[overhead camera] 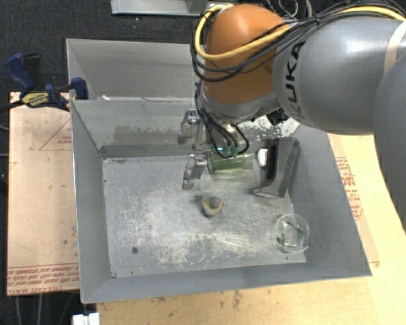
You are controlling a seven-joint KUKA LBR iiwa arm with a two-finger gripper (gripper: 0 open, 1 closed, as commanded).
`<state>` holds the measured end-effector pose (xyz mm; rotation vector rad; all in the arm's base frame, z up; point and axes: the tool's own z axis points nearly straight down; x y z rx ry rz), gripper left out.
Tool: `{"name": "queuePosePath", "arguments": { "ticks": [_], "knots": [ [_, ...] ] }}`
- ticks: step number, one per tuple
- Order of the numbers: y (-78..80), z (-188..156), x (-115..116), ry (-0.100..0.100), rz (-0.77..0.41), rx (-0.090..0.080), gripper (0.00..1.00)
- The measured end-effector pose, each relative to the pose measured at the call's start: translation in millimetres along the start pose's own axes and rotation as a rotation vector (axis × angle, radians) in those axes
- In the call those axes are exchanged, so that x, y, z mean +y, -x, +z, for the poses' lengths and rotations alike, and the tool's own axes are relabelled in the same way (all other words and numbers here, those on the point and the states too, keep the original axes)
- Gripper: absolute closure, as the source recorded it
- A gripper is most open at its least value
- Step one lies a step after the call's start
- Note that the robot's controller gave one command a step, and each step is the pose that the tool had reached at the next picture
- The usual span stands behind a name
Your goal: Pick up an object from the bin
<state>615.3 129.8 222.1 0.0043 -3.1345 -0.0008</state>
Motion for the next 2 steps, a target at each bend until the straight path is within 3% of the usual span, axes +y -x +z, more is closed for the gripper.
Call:
{"name": "queuePosePath", "arguments": {
  "ticks": [1,2],
  "knots": [
    [1.5,-4.9,-0.8,0.001,0.003,-0.008,0.00],
    [-6.3,56.8,-39.8,0.001,-0.066,-0.012,0.00]
  ]
}}
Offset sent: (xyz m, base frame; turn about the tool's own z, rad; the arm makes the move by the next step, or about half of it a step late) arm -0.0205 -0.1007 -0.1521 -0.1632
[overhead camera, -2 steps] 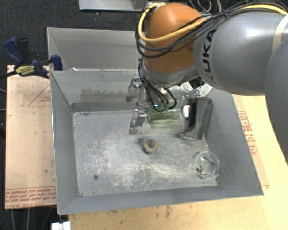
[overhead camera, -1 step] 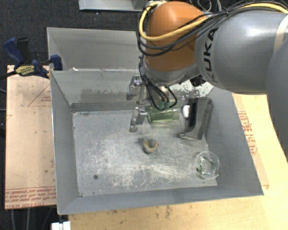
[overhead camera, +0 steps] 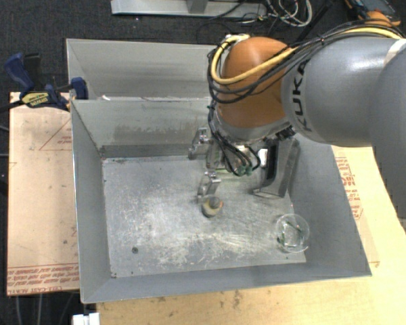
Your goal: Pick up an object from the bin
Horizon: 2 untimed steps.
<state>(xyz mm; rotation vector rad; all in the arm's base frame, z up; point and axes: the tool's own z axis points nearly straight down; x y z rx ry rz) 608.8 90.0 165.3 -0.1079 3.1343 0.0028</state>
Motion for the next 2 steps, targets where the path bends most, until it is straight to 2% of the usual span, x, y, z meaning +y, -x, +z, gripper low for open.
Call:
{"name": "queuePosePath", "arguments": {
  "ticks": [1,2],
  "knots": [
    [-9.4,3.8,-53.1,-0.003,-0.091,0.003,0.00],
    [-28.5,29.1,-57.5,0.000,-0.072,0.004,0.00]
  ]
}}
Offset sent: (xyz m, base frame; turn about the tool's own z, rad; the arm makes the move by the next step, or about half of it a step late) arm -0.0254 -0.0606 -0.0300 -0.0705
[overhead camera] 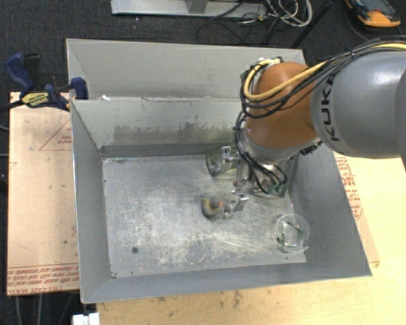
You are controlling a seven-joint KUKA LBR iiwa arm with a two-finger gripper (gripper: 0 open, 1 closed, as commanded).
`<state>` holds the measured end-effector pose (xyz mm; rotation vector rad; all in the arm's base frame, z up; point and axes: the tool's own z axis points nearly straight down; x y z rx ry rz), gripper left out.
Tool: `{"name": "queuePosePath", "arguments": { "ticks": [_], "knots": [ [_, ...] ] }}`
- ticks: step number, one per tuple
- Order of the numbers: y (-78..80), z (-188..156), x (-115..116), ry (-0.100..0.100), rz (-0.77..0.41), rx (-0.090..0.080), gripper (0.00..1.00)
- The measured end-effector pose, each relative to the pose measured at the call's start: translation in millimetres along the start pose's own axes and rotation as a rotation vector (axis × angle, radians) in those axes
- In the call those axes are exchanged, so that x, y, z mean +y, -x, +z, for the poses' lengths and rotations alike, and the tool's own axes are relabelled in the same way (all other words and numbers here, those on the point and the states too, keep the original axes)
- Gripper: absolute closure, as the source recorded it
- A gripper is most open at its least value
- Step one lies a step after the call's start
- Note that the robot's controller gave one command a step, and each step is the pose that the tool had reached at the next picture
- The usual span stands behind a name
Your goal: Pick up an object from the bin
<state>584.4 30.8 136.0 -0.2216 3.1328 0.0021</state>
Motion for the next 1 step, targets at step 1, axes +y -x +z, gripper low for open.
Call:
{"name": "queuePosePath", "arguments": {
  "ticks": [1],
  "knots": [
    [-12.8,57.4,1.5,0.000,0.107,-0.004,0.00]
  ]
}}
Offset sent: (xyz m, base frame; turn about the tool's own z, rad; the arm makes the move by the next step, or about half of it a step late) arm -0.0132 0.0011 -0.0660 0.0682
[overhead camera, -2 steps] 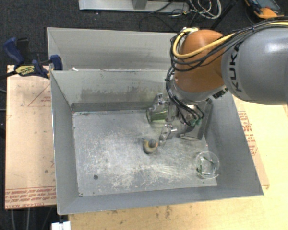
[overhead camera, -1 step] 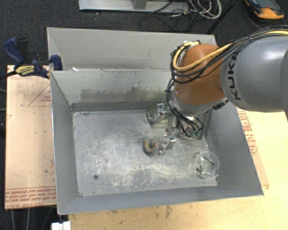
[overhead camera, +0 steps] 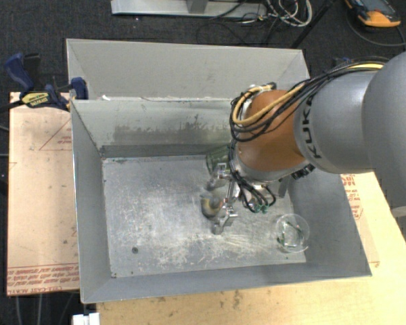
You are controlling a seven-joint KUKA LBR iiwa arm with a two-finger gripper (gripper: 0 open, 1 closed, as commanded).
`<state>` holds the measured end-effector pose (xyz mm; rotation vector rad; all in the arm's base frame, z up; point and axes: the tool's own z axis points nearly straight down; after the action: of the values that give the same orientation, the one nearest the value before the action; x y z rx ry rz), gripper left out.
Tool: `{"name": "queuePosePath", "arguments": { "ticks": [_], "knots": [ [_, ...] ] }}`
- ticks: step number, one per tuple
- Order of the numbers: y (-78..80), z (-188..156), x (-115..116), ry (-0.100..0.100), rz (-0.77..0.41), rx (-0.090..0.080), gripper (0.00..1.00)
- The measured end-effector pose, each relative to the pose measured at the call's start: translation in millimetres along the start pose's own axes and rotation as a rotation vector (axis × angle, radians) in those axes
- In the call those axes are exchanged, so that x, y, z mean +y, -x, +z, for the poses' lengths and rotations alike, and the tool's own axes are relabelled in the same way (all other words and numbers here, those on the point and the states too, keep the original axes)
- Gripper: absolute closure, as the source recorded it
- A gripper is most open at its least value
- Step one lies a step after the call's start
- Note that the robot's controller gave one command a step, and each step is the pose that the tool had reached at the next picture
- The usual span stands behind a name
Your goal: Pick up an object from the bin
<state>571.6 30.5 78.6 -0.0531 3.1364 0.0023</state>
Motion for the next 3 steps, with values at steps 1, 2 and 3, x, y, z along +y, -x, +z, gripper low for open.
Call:
{"name": "queuePosePath", "arguments": {
  "ticks": [1,2,3],
  "knots": [
    [2.8,-6.9,0.3,0.001,0.006,-0.003,1.00],
    [2.8,-6.9,0.3,0.001,0.006,-0.003,1.00],
    [1.7,-8.8,0.4,0.001,0.006,0.001,1.00]
  ]
}}
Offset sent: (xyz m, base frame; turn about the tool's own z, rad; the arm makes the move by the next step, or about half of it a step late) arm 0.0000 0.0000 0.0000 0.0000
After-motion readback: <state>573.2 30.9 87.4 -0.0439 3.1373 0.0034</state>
